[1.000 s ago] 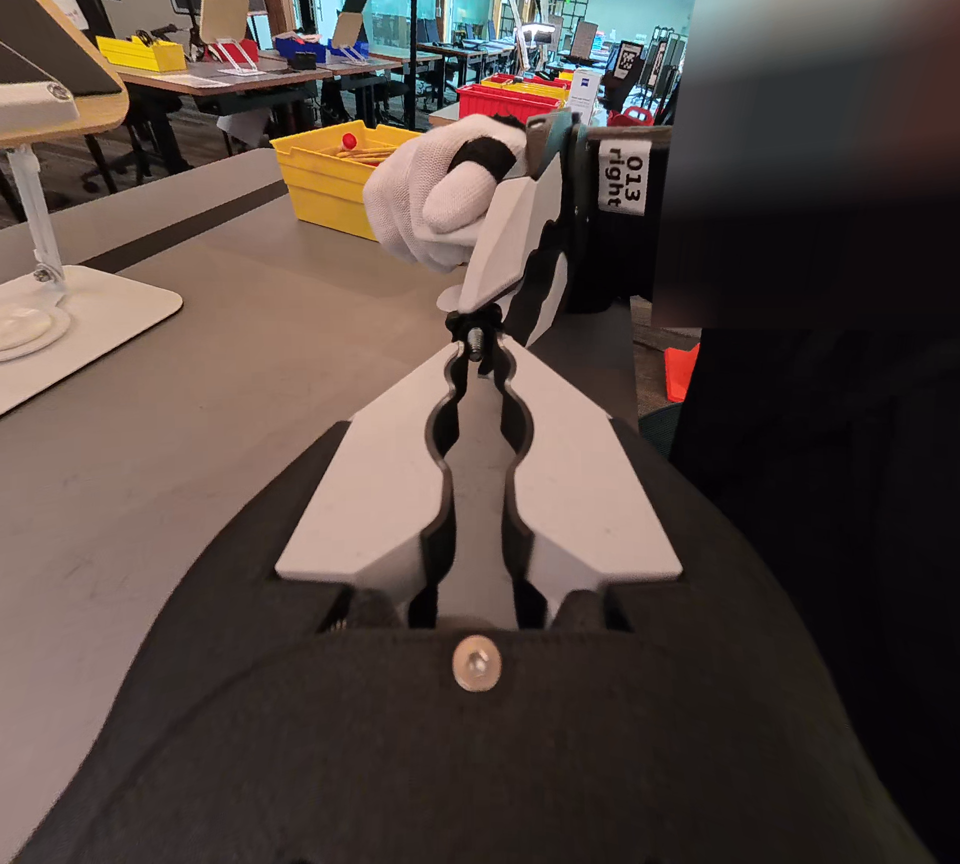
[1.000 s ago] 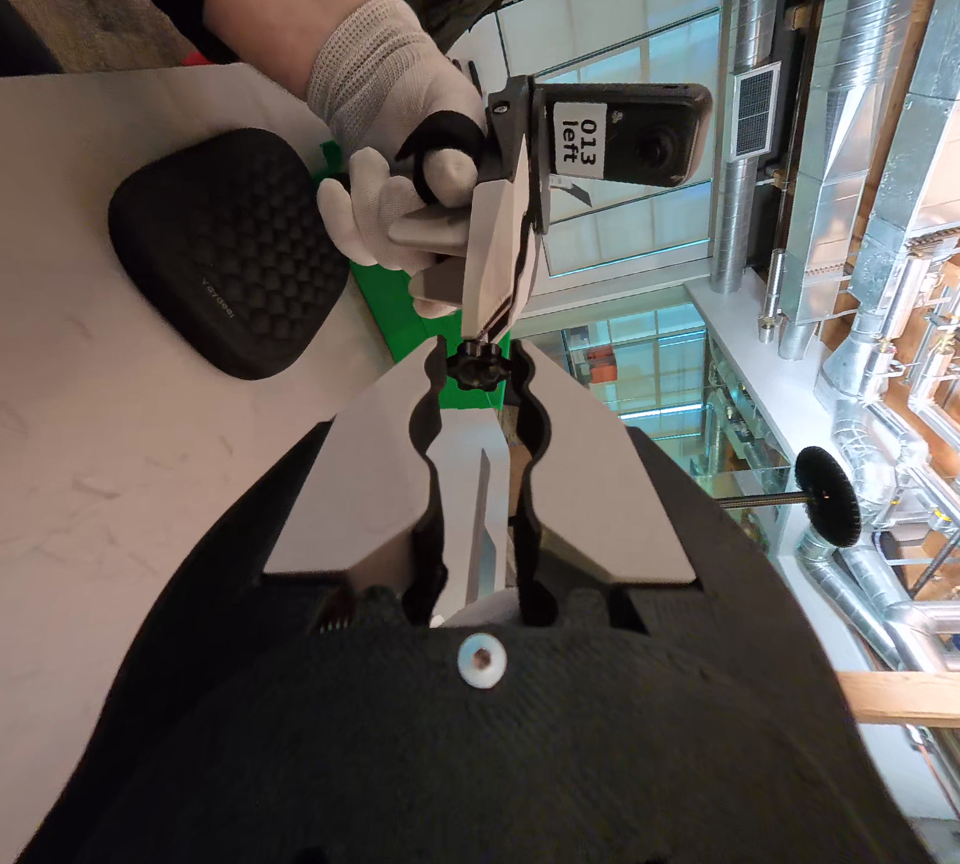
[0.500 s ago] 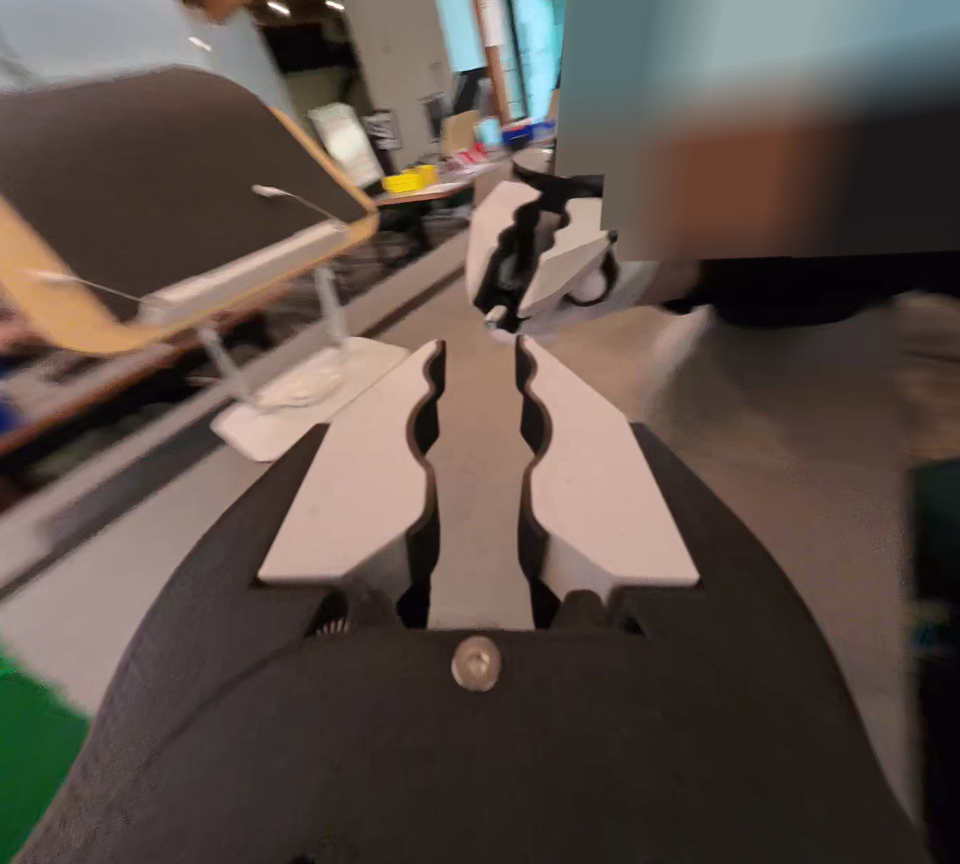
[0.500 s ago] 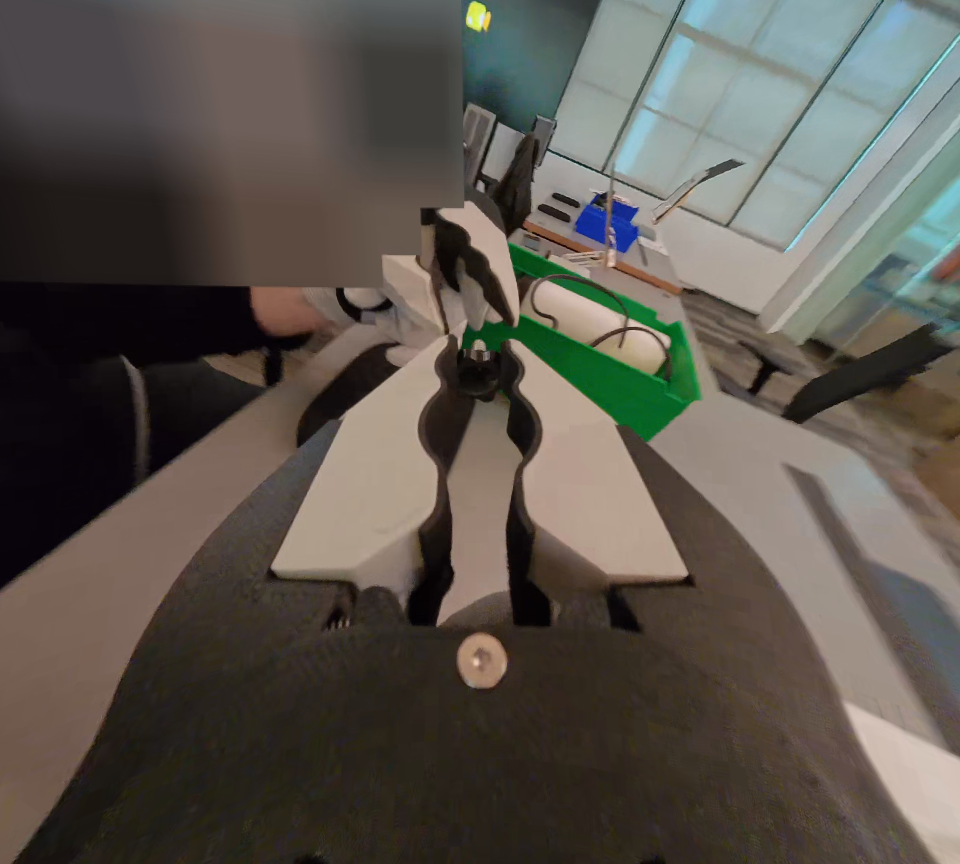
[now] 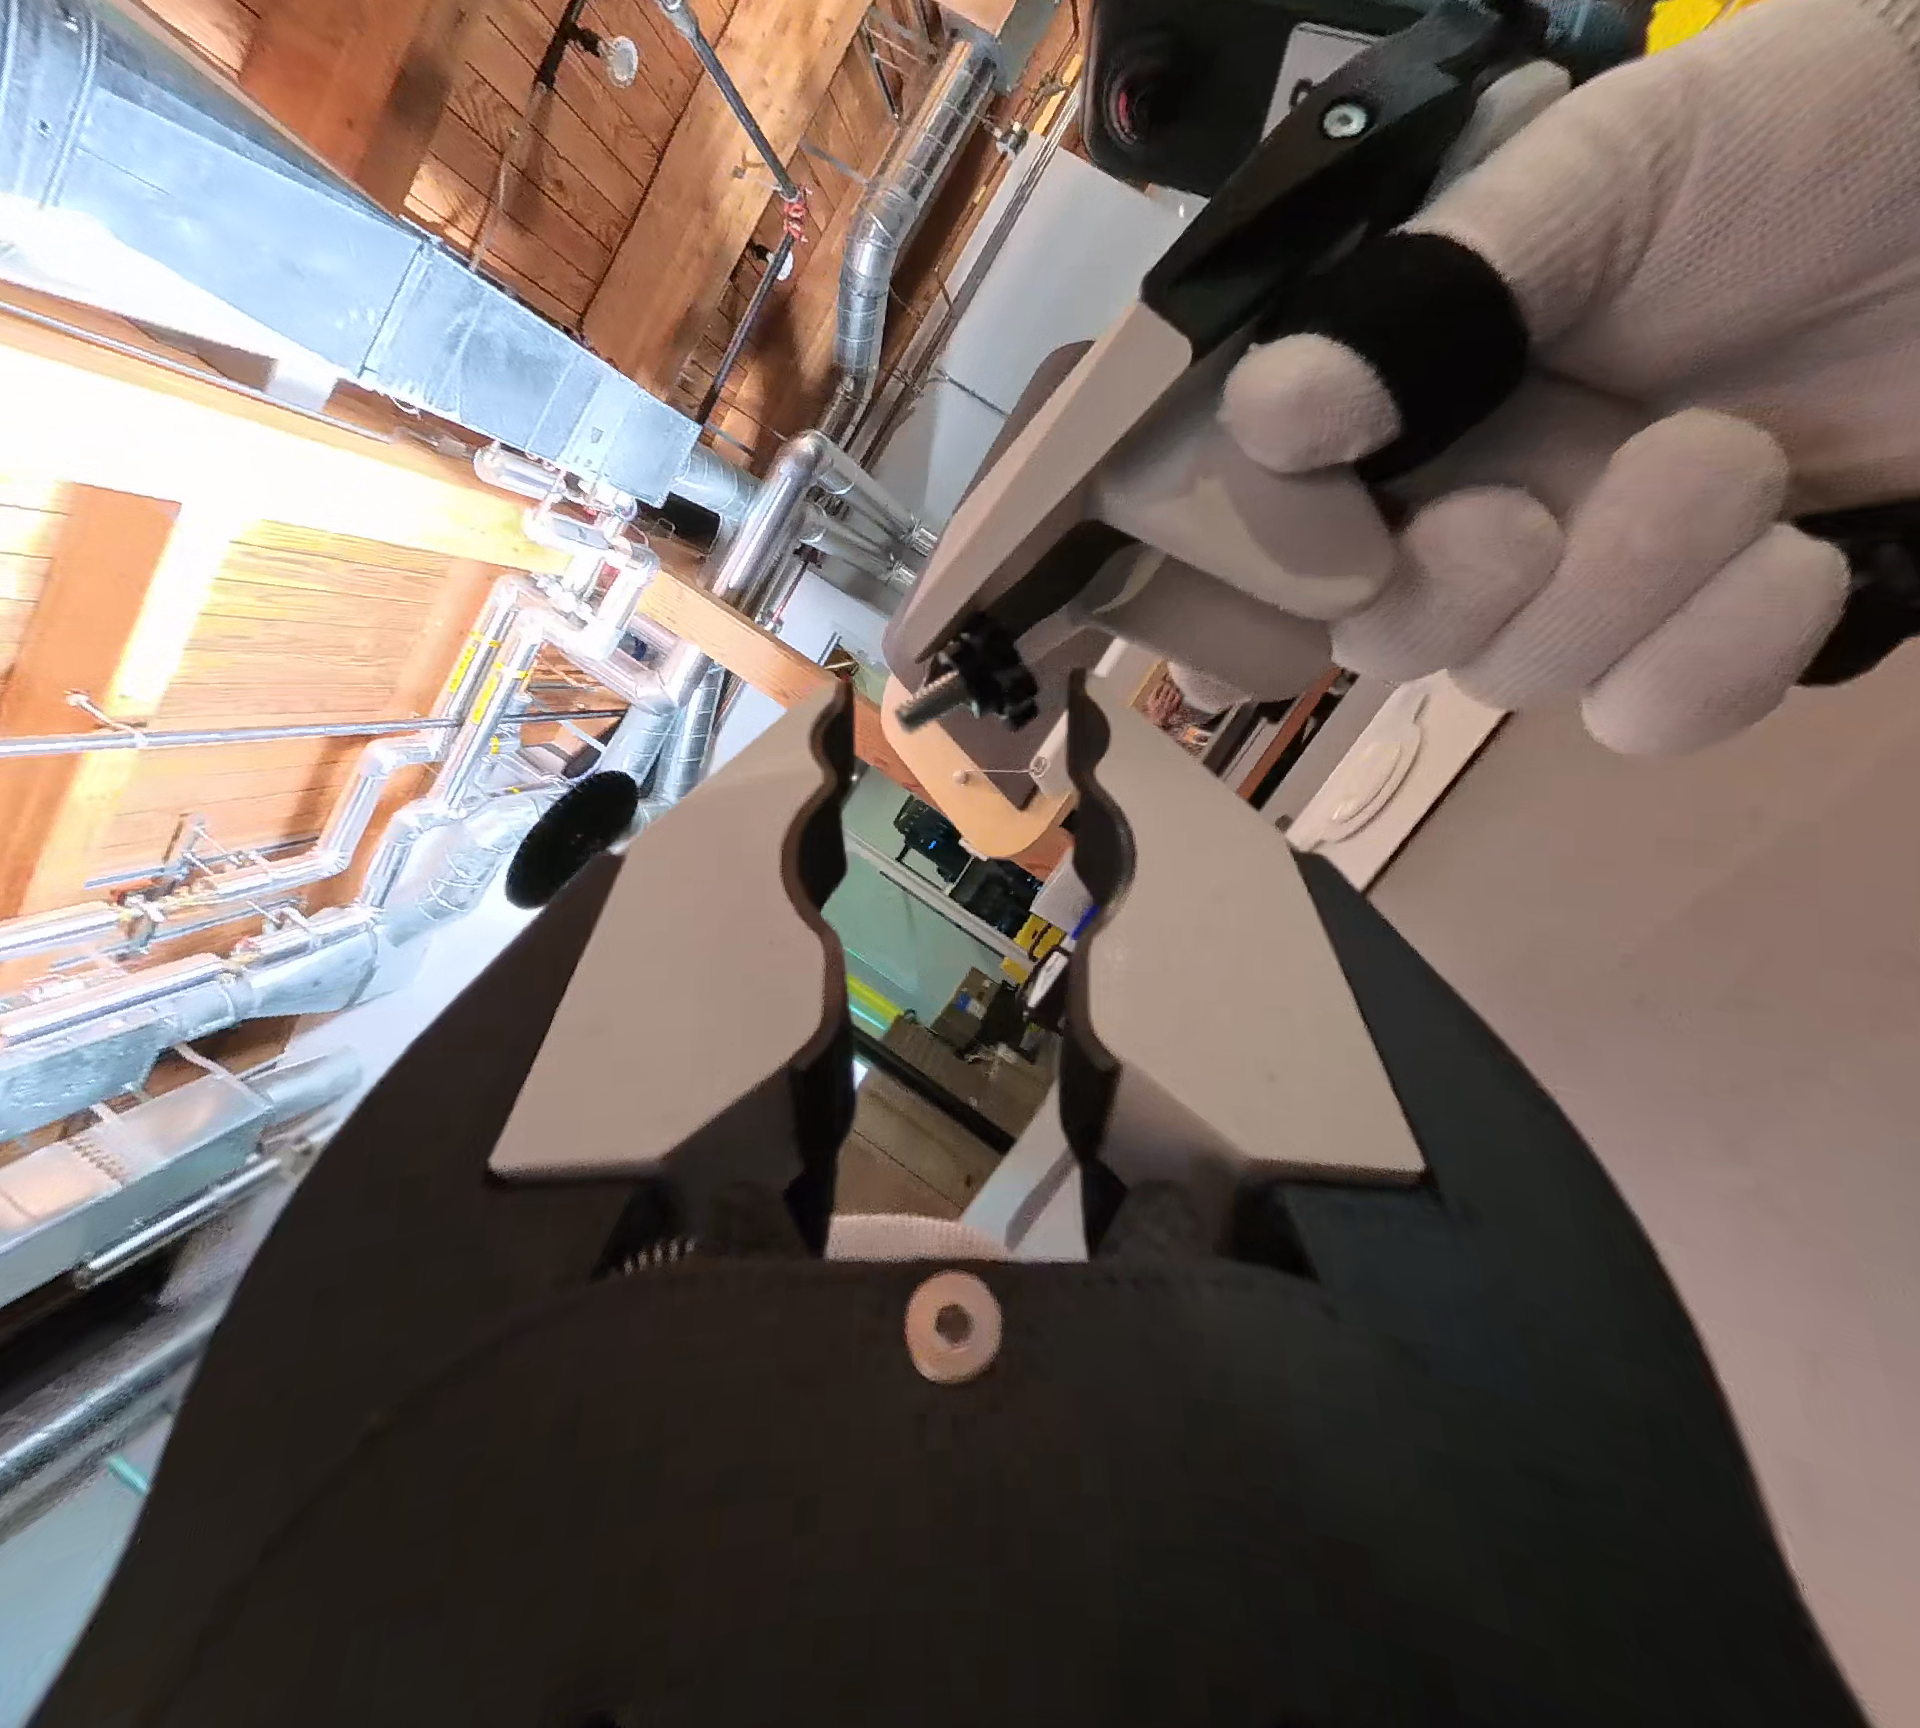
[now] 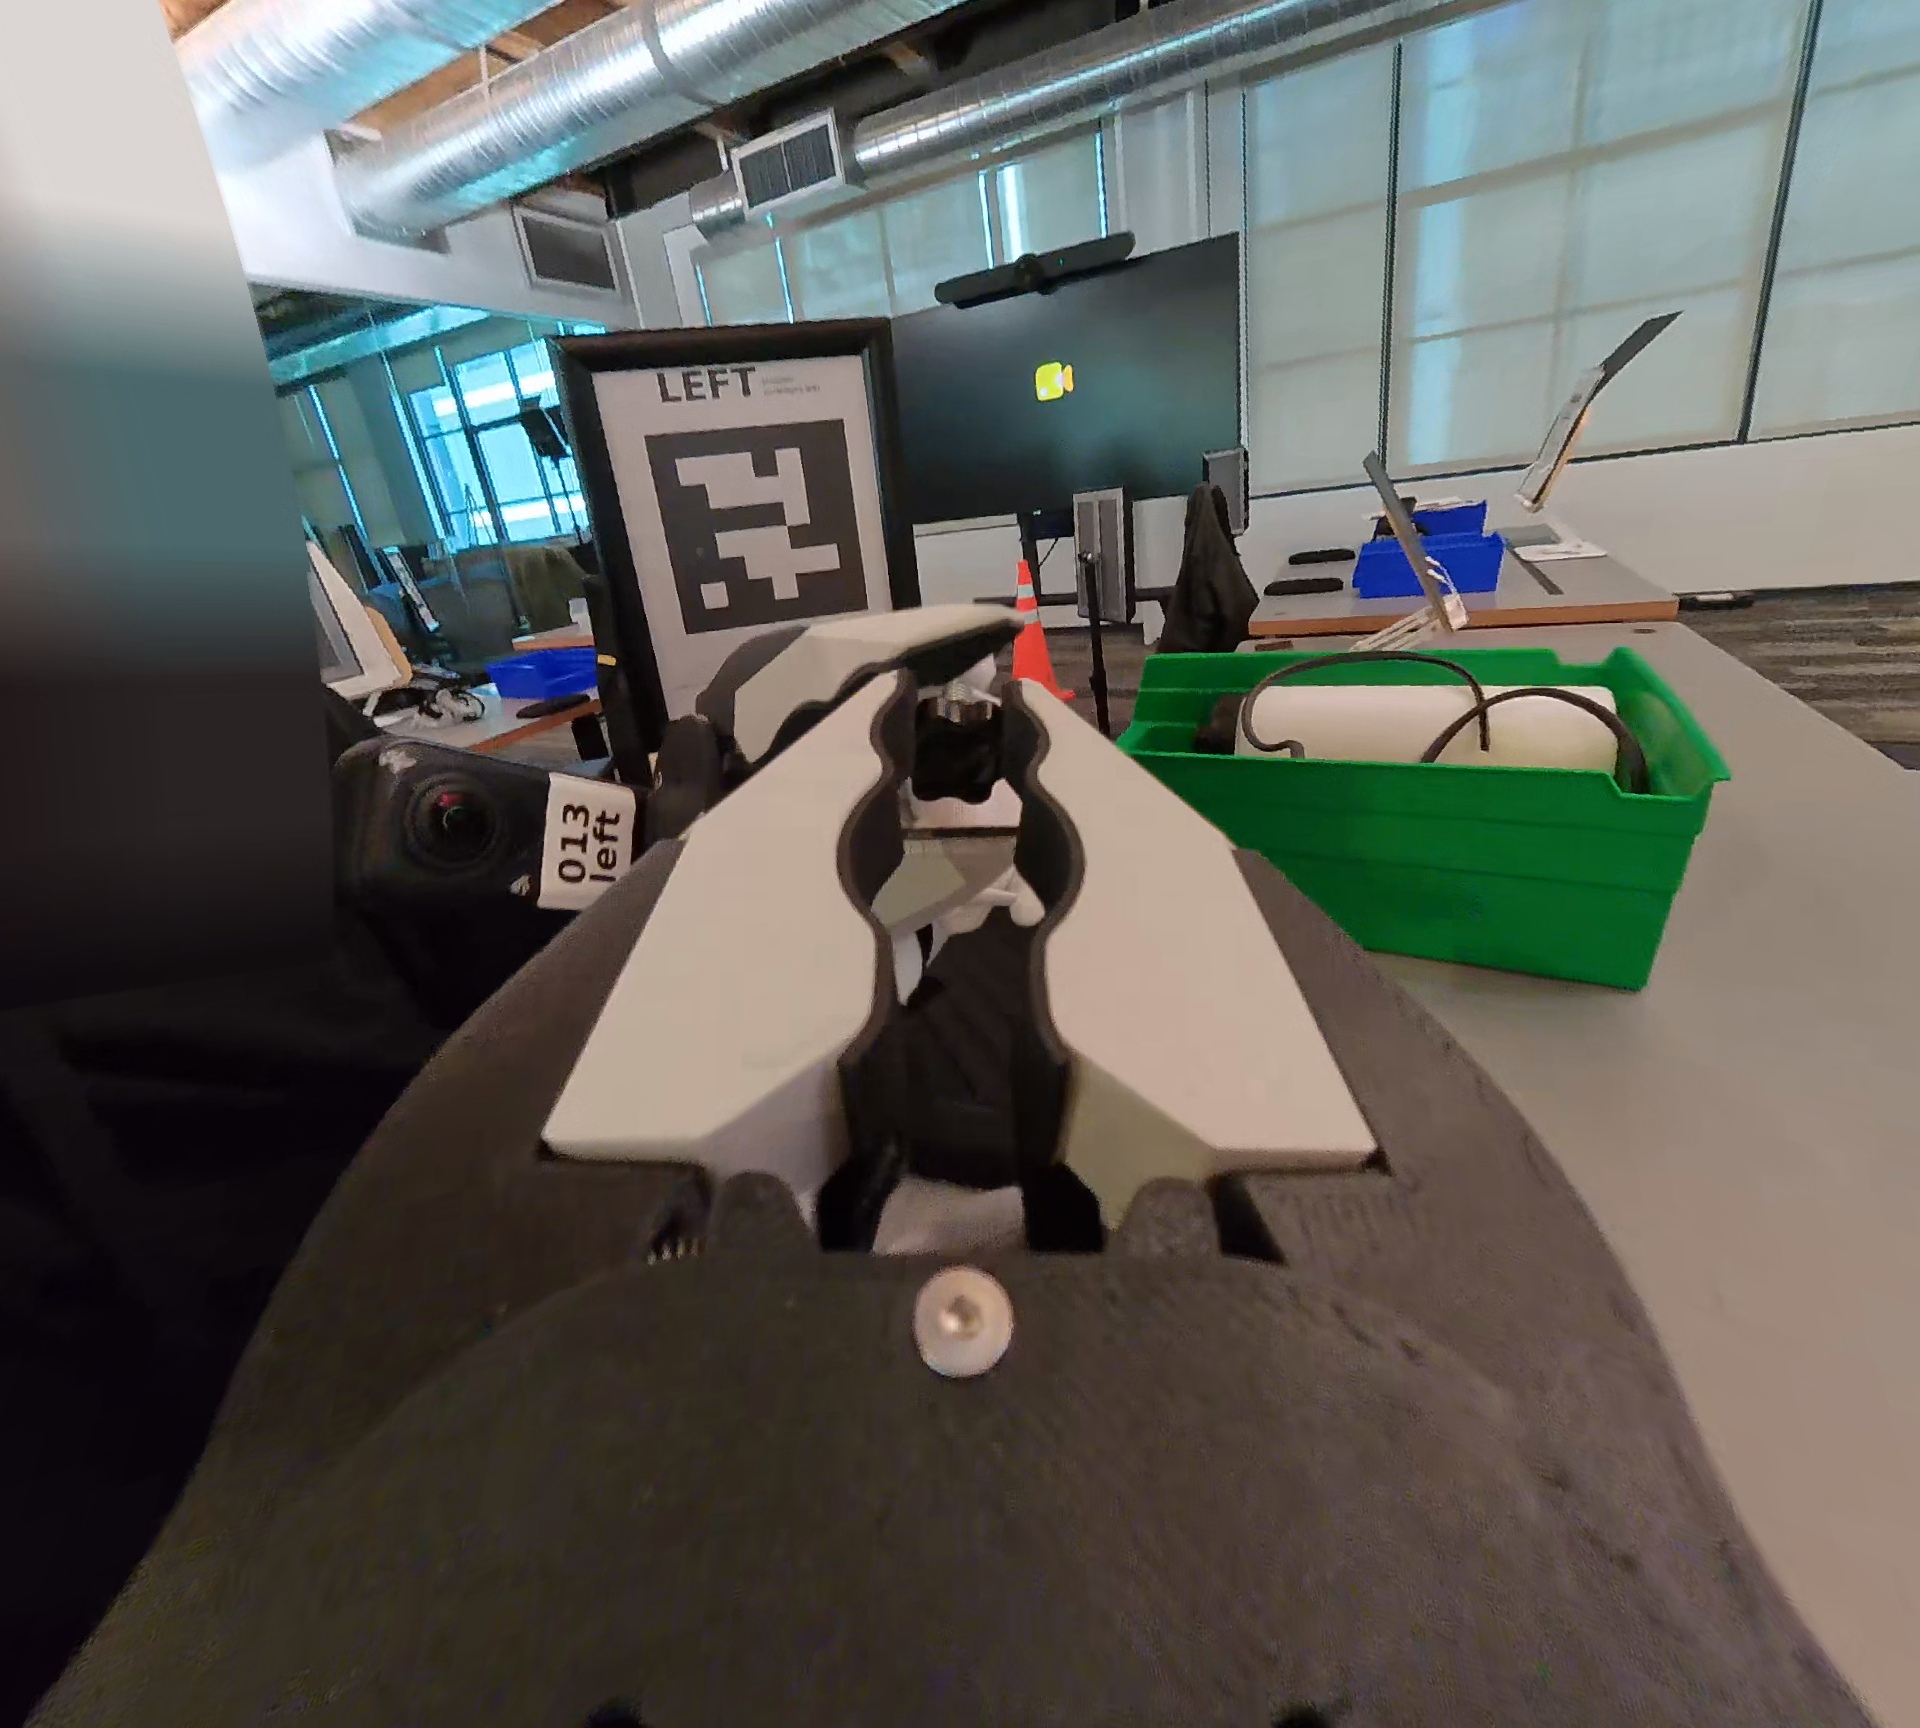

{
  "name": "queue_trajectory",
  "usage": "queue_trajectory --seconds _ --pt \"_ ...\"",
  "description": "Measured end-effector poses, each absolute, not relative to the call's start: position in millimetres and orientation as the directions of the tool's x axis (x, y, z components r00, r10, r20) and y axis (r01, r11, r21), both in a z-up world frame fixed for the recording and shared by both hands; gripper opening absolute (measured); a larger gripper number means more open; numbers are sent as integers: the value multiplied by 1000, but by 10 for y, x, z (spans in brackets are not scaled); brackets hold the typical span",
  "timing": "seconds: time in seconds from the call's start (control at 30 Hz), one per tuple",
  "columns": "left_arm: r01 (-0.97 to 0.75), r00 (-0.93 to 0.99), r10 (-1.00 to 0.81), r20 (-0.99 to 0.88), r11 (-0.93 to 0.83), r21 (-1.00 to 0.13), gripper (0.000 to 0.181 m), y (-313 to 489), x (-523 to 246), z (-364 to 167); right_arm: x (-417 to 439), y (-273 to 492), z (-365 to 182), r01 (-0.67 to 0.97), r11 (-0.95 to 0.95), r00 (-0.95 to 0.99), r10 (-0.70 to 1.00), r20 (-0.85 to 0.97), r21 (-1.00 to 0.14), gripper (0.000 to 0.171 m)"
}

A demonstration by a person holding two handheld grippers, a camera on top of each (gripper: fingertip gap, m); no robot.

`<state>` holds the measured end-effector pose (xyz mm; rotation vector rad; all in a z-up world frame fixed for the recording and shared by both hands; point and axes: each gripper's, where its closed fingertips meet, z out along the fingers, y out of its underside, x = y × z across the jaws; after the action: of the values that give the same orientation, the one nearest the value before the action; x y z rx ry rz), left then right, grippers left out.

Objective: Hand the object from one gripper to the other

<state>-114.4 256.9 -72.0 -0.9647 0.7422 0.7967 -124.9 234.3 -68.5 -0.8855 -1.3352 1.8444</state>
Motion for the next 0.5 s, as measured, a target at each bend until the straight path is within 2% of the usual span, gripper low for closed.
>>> queue_trajectory --seconds 0.13,0.3,0.37,0.43,0.5 --pt "-820 552 258 -793 338 -461 24 2589 -1163 -675 -1225 2338 -623 -179 -279 -534 833 -145 -943 13" --pt "-805 576 277 -769 353 -476 23 2560 -1124 -613 -1190 2314 -564 -218 -275 -531 839 -122 -936 13" --pt "-826 549 310 -776 347 -445 23 2547 -1118 -589 -1181 2315 -547 -224 -297 -536 833 -137 -928 13" --pt "-825 549 336 -765 364 -433 30 2511 -1091 -552 -1198 2338 -566 -222 -296 -523 840 -143 -929 14" --pt "-820 555 315 -770 362 -443 24 2522 -1066 -569 -1197 2351 -569 -218 -314 -530 833 -158 -924 14"
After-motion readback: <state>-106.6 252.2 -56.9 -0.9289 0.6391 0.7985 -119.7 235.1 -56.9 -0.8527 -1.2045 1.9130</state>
